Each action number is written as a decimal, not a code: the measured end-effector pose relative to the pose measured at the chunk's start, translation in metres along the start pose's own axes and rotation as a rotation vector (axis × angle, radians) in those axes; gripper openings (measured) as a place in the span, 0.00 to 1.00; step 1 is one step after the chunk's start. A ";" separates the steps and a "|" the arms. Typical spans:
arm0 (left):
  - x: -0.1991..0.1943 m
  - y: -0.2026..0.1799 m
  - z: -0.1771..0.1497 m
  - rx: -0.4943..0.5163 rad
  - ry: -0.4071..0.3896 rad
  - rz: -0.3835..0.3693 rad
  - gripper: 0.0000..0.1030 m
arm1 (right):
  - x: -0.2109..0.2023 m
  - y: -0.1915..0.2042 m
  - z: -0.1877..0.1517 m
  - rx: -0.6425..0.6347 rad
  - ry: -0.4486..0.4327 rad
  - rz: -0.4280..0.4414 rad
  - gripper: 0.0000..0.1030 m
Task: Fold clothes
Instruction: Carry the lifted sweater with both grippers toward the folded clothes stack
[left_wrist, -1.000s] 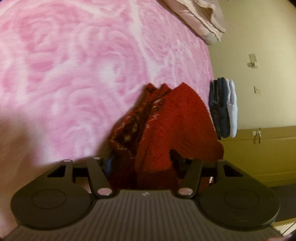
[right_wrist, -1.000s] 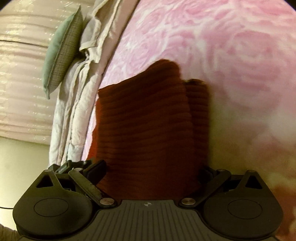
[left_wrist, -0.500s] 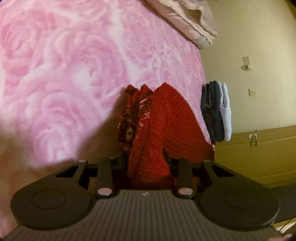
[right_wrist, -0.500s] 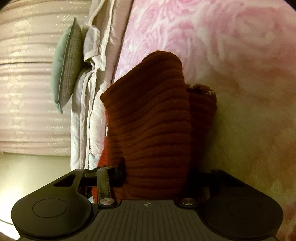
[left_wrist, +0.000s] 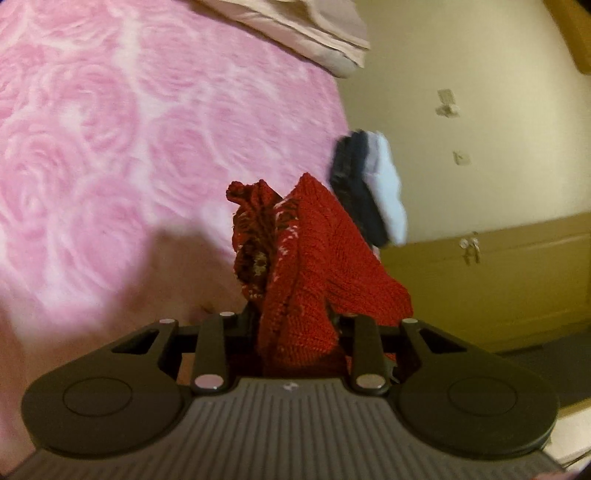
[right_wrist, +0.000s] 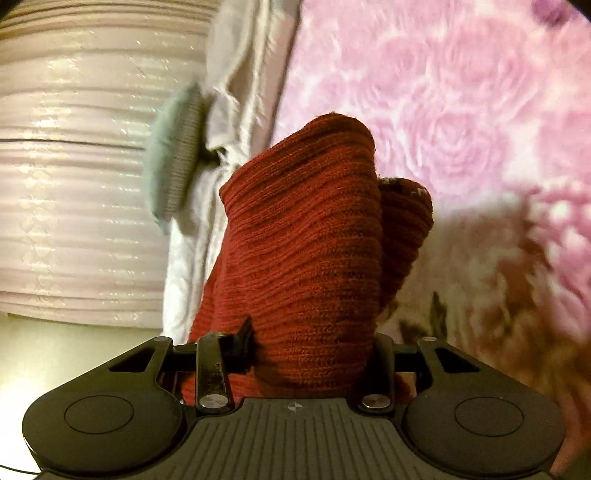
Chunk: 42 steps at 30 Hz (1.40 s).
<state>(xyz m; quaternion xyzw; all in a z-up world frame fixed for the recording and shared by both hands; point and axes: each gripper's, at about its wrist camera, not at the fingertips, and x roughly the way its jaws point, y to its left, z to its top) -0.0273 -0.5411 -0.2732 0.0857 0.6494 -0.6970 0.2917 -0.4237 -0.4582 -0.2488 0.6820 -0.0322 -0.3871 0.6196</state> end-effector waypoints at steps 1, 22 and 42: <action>-0.005 -0.016 -0.006 0.014 0.004 -0.007 0.25 | -0.016 0.010 -0.008 -0.002 -0.017 0.000 0.39; 0.198 -0.237 0.042 0.180 0.023 -0.143 0.25 | -0.202 0.020 0.187 -0.054 -0.206 0.033 0.40; 0.483 -0.330 0.250 0.168 -0.189 -0.071 0.25 | -0.144 -0.025 0.630 -0.191 -0.024 0.083 0.41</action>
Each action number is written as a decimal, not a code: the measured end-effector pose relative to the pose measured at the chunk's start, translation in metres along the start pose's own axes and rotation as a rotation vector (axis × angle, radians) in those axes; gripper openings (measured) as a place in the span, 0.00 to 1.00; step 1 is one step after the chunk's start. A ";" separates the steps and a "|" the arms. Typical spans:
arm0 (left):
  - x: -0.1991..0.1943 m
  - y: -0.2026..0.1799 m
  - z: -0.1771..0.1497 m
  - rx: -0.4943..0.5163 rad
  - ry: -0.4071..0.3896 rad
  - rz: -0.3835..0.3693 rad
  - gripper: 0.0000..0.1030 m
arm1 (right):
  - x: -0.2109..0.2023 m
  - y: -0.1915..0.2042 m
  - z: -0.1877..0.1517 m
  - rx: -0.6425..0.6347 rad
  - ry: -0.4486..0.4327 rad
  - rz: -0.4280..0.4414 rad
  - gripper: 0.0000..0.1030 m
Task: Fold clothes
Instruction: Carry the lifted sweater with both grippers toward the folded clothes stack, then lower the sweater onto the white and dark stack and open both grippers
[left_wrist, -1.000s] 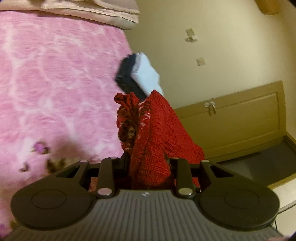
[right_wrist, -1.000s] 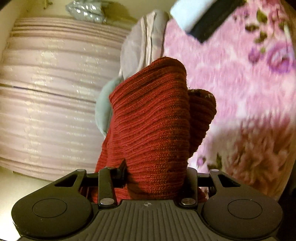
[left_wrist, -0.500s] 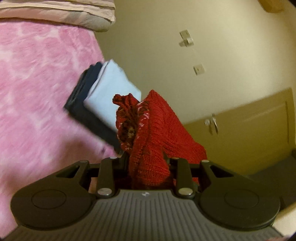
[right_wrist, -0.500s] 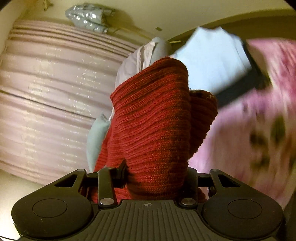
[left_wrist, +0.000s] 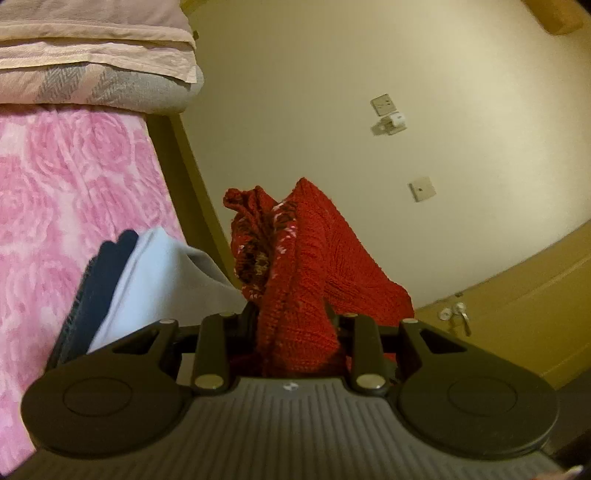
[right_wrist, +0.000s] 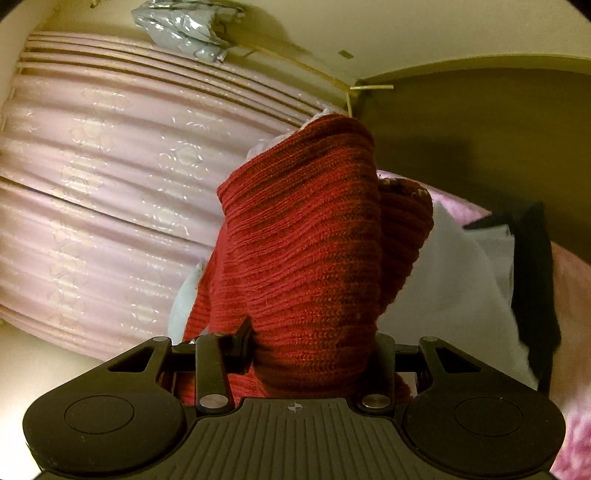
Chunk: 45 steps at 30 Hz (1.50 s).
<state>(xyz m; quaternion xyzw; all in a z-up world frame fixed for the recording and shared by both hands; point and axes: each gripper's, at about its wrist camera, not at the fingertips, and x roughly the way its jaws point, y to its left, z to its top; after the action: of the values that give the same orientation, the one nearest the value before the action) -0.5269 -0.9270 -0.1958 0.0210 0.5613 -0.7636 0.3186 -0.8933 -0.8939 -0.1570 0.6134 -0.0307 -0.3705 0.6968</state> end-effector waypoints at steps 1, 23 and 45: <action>0.006 0.003 0.001 -0.003 0.001 0.007 0.25 | 0.004 -0.006 0.006 0.002 0.006 0.003 0.41; 0.031 0.043 -0.005 0.176 0.064 0.256 0.38 | 0.028 -0.043 -0.013 -0.068 -0.099 -0.365 0.88; 0.055 -0.044 -0.101 0.682 0.133 0.552 0.21 | 0.074 0.041 -0.167 -0.597 -0.153 -0.670 0.54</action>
<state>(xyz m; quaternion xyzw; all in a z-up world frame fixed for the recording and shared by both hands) -0.6265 -0.8569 -0.2174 0.3230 0.2701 -0.7884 0.4485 -0.7367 -0.7972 -0.1923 0.3326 0.2263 -0.6124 0.6806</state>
